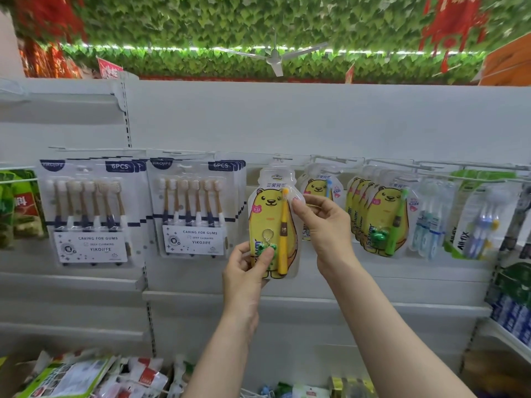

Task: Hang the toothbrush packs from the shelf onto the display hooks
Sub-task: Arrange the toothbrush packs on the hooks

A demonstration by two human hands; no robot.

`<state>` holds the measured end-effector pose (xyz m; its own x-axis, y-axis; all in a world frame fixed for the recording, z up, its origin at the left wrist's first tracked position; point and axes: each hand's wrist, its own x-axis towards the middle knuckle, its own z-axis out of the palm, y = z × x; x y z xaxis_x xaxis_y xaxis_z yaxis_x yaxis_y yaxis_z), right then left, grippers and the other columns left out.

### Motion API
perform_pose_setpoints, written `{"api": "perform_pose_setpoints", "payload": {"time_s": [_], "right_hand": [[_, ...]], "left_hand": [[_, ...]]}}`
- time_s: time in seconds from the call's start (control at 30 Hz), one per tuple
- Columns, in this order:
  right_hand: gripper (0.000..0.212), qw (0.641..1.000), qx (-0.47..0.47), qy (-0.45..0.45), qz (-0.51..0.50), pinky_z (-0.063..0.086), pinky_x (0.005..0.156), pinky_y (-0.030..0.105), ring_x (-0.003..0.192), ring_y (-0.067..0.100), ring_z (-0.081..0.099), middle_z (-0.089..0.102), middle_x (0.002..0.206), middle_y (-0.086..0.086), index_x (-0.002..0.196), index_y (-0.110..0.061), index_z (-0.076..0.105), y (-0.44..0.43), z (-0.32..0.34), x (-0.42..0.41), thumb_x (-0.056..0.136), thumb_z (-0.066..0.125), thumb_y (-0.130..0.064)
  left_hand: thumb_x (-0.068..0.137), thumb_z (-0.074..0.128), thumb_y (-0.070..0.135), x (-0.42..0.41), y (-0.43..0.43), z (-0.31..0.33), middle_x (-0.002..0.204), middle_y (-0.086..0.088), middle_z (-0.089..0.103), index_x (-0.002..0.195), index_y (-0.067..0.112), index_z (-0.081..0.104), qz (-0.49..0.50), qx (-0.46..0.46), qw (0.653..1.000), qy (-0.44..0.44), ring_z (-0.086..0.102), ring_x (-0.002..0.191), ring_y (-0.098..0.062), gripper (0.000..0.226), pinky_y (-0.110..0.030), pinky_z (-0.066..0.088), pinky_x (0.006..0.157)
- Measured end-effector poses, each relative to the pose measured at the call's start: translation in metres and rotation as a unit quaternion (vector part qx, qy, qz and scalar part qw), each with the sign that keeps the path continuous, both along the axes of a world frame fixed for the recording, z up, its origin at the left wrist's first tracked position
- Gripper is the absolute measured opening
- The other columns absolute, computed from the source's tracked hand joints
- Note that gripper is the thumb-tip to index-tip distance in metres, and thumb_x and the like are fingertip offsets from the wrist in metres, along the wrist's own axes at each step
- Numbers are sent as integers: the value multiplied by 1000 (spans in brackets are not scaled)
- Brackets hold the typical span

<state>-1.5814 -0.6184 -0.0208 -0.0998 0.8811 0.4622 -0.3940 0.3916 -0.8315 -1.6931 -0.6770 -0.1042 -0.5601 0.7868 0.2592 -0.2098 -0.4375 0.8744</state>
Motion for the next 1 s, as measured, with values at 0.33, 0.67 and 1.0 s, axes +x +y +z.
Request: {"api": "perform_pose_setpoints", "payload": {"time_s": [0.33, 0.67, 1.0], "right_hand": [[22, 999, -37, 21, -5, 50, 54, 13, 59, 0, 66, 69, 78, 5, 108, -3, 65, 25, -1, -14, 88, 74, -9], [15, 997, -36, -41, -49, 53, 63, 20, 68, 6, 69, 73, 82, 5, 96, -13, 70, 79, -2, -32, 85, 78, -19], [23, 992, -33, -69, -100, 50, 58, 17, 68, 3, 66, 72, 81, 1, 101, -11, 70, 123, -6, -48, 84, 79, -25]], "left_hand": [[82, 77, 18, -14, 23, 3, 89, 0, 77, 108, 22, 64, 11, 15, 1000, -5, 71, 77, -13, 29, -25, 52, 62], [83, 79, 25, -31, 86, -2, 93, -4, 75, 98, 29, 64, 46, -27, 998, 38, 70, 91, -27, 22, -46, 57, 80], [85, 77, 20, -43, 133, -2, 95, -2, 74, 95, 29, 63, 63, -29, 997, 42, 70, 89, -23, 19, -41, 57, 77]]}}
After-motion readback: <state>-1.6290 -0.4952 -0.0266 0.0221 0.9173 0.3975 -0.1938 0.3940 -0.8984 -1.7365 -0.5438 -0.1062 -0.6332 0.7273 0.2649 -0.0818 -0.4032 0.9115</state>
